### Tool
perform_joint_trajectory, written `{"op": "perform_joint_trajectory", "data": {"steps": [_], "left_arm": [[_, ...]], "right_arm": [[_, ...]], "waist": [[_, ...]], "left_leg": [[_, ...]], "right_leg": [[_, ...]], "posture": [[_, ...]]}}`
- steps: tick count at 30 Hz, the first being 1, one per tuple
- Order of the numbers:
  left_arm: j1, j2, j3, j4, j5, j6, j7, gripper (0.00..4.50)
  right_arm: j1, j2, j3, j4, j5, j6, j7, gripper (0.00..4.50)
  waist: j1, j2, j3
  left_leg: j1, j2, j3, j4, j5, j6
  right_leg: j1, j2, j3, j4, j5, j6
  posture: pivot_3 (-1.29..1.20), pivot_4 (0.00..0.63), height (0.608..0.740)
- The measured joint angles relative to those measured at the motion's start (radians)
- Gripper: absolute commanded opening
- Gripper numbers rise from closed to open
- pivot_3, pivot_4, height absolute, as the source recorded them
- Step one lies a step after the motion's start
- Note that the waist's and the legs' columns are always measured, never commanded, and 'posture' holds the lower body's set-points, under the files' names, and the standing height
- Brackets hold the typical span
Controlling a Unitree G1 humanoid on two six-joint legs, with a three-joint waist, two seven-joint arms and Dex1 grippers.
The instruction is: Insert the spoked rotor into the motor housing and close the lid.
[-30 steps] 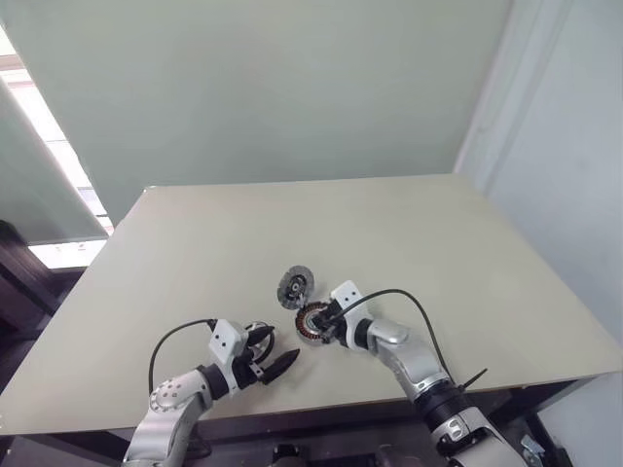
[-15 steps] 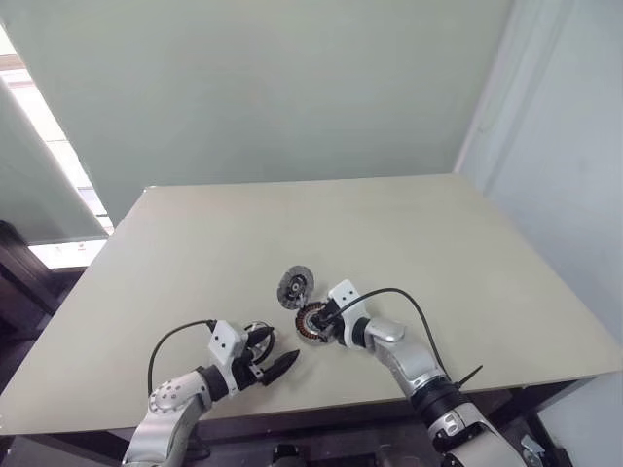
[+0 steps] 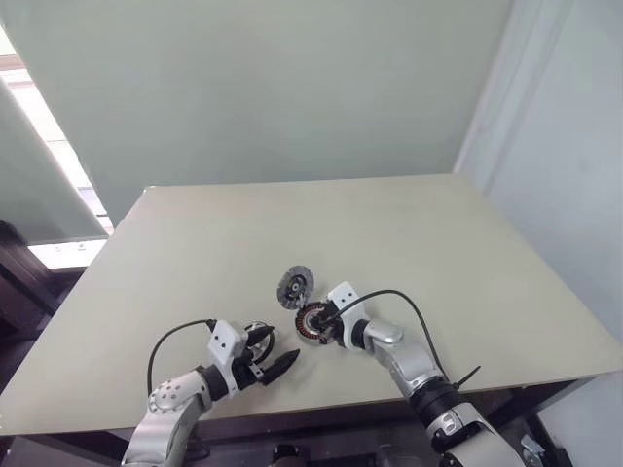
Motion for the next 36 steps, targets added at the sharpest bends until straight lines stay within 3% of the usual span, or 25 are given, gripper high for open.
{"op": "perform_joint_trajectory", "data": {"steps": [28,36], "left_arm": [[0.000,0.003,-0.002,-0.001,0.000,0.005,0.001,4.50],[-0.001,0.003,-0.003,-0.001,0.000,0.005,0.001,4.50]], "right_arm": [[-0.003,-0.001,-0.001,-0.001,-0.012,0.016,-0.005,0.68],[-0.003,0.001,-0.006,-0.007,-0.010,0.024,0.003,3.44]], "waist": [[0.000,0.000,0.000],[0.000,0.000,0.000]], "left_leg": [[0.000,0.000,0.000,0.000,0.000,0.000],[0.000,0.000,0.000,0.000,0.000,0.000]], "right_leg": [[0.000,0.000,0.000,0.000,0.000,0.000],[0.000,0.000,0.000,0.000,0.000,0.000]], "posture": [[0.00,0.000,0.740],[0.00,0.000,0.740]]}}
